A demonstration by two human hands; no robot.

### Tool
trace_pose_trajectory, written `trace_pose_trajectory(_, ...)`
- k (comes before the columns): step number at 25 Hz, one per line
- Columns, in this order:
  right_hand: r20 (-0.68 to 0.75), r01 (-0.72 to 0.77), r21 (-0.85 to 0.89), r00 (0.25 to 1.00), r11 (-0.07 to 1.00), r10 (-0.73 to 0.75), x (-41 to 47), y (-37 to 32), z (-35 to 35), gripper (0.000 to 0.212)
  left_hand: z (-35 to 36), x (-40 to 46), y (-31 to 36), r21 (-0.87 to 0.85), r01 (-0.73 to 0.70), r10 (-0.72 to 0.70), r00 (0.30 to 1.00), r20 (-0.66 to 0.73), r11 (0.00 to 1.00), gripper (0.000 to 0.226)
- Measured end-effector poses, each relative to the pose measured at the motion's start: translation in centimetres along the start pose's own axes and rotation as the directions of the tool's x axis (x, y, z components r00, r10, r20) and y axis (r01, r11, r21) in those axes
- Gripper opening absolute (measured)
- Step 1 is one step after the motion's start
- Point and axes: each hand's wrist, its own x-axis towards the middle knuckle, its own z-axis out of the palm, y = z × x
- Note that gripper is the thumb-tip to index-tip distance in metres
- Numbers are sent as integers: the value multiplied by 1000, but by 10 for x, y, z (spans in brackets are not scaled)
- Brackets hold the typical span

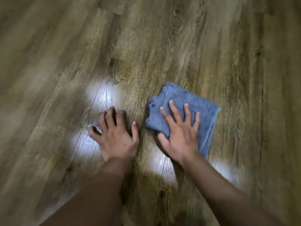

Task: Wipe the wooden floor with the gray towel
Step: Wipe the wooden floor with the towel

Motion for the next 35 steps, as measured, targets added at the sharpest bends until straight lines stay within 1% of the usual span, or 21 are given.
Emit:
trace_pose_trajectory(3, 15, 62, -28, 998, 998, -61, -45, -21, 14, 85, -3, 0, 1, -22, -10, 10, 1000, 22, 1000, 50)
trace_pose_trajectory(6, 47, 132, -49, 990, 990, -130, -22, -7, 9, 86, -2, 0, 0, -16, -4, 5, 999, 32, 1000, 51)
trace_pose_trajectory(7, 40, 106, -65, 994, 992, -103, -6, -6, 6, 86, -2, 1, -1, -17, 2, -1, 999, 37, 1000, 51)
trace_pose_trajectory(9, -29, -80, -41, 996, 996, 79, 33, -8, 2, 85, -2, 1, -1, -19, -11, 12, 999, 45, 1000, 52)
trace_pose_trajectory(11, -71, -239, 25, 968, 971, 241, 70, -11, -2, 84, 0, 0, 0, -21, -15, 16, 998, 61, 1000, 52)
trace_pose_trajectory(12, -80, -269, 41, 959, 962, 272, 83, -13, -3, 84, 0, 1, 0, -24, -9, 11, 997, 70, 1000, 52)
trace_pose_trajectory(14, -91, -268, 18, 959, 963, 269, 91, -13, -2, 84, -3, 1, -2, -46, -7, 11, 996, 84, 999, 51)
trace_pose_trajectory(16, -103, -261, 2, 960, 965, 260, 90, -11, -1, 84, -10, 9, -5, -60, -38, 44, 995, 91, 997, 49)
trace_pose_trajectory(19, -127, -240, 20, 962, 971, 240, 86, -9, 1, 82, -23, 60, -20, -136, -60, 61, 998, 9, 989, 43)
trace_pose_trajectory(22, -149, -221, 58, 962, 974, 227, 85, -10, 0, 80, -24, 132, -41, -139, -13, 2, 997, -80, 990, 42)
trace_pose_trajectory(24, -161, -218, 63, 961, 974, 225, 86, -10, 0, 79, -17, 161, -46, -139, 87, -100, 991, -87, 986, 44)
trace_pose_trajectory(26, -149, -218, 52, 963, 975, 224, 86, -10, -1, 79, -8, 165, -44, -119, 142, -154, 984, -91, 983, 45)
trace_pose_trajectory(31, -132, -230, 23, 964, 973, 231, 87, -12, -2, 80, -3, 166, -48, -125, 77, -84, 995, -51, 989, 52)
trace_pose_trajectory(35, -142, -204, 46, 968, 978, 209, 86, -7, 3, 80, -1, 166, -46, -121, 84, -95, 992, -84, 989, 51)
